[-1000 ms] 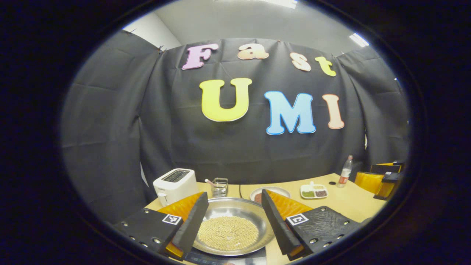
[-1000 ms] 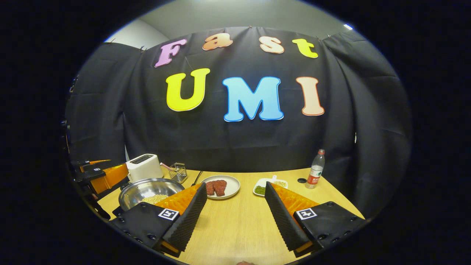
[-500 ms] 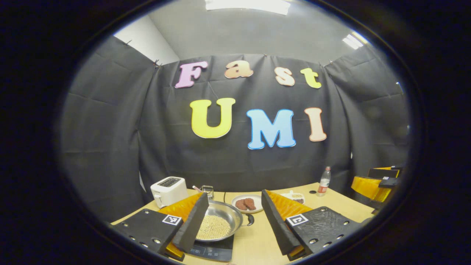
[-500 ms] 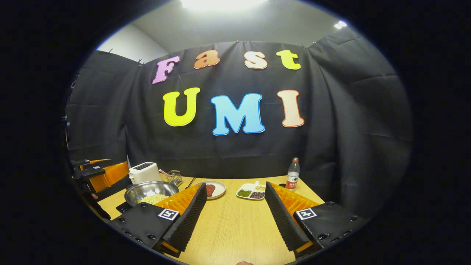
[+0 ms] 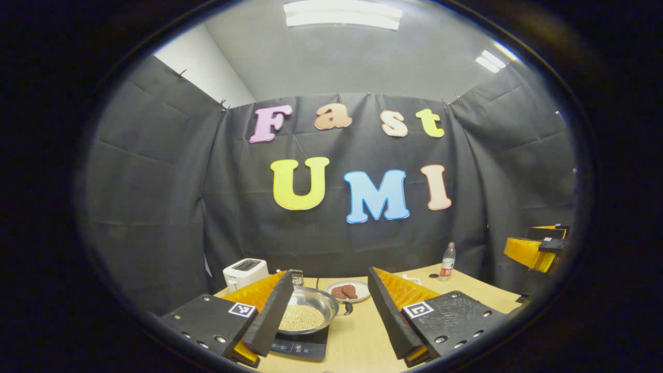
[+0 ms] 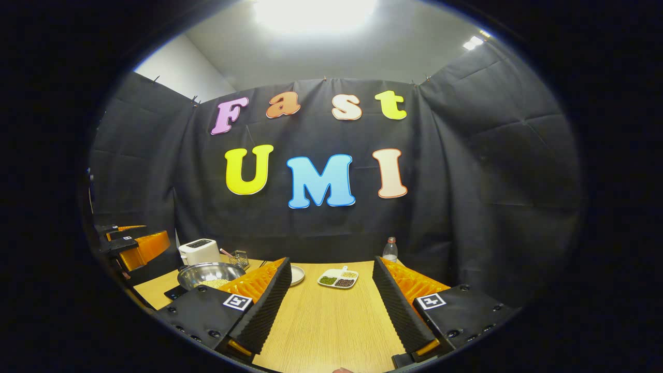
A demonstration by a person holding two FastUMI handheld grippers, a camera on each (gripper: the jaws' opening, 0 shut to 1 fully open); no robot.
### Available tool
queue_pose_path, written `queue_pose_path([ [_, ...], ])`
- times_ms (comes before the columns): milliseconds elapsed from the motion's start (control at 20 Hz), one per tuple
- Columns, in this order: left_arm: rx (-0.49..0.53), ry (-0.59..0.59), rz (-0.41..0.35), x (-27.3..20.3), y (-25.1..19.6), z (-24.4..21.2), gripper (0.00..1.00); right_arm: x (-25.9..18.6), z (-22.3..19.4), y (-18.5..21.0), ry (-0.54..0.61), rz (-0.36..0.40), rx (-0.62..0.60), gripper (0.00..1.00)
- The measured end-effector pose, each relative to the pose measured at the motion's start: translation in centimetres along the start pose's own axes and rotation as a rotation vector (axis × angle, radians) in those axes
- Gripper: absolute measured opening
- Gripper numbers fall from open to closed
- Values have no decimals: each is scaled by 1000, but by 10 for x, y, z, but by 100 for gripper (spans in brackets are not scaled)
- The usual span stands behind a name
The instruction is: First push the handle of the pot to place it horizontally, then grasp the pot with both hands and set it on the induction cooktop.
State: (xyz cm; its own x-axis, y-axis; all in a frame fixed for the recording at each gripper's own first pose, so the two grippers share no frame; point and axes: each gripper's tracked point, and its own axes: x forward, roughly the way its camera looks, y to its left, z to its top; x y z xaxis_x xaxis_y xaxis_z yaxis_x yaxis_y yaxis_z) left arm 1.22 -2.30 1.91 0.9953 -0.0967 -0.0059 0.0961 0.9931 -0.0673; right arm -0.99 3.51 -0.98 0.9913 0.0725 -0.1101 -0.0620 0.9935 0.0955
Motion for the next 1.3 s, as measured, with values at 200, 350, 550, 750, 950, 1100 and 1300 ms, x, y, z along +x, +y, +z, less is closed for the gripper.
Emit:
queue_pose_path([
  [200, 6, -8, 0, -15, 11, 11, 87, -18, 8, 7, -24, -11, 7, 99],
  [350, -2, -15, 1, -26, 18, 16, 85, -28, 10, 11, -40, -13, 1, 99],
  [550, 12, -23, 8, -35, 26, 18, 84, -38, 12, 13, -46, -23, 6, 99],
  [750, 3, -27, 13, -40, 31, 22, 84, -42, 13, 16, -46, -22, 8, 99],
  [950, 0, -24, 19, -44, 33, 23, 84, -46, 13, 20, -47, -16, 3, 99],
  [1100, -1, -25, 16, -44, 32, 23, 87, -46, 12, 22, -43, -11, 8, 99],
  [1300, -6, -24, 16, -43, 32, 22, 88, -47, 11, 23, -43, -13, 1, 99],
])
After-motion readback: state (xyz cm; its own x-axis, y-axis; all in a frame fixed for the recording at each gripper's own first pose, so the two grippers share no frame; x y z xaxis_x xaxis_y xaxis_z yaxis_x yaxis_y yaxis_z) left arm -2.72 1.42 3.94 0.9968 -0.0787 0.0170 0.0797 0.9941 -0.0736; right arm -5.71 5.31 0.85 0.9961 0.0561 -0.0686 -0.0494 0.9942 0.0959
